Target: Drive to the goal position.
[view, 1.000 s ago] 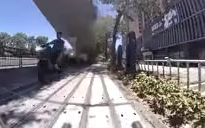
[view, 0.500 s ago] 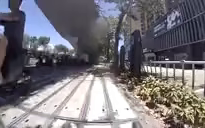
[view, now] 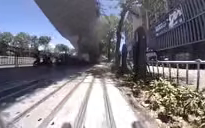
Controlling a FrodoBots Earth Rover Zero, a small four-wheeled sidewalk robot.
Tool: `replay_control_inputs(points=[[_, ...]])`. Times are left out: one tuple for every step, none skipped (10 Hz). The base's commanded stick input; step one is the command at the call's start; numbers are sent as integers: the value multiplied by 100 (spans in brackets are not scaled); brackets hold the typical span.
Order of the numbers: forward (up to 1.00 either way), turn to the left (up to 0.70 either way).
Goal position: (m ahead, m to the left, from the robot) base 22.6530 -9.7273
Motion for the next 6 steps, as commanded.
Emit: replay_control_inputs(points=[[70,2],[70,0],[70,0],[70,0],[70,0],[70,0]])
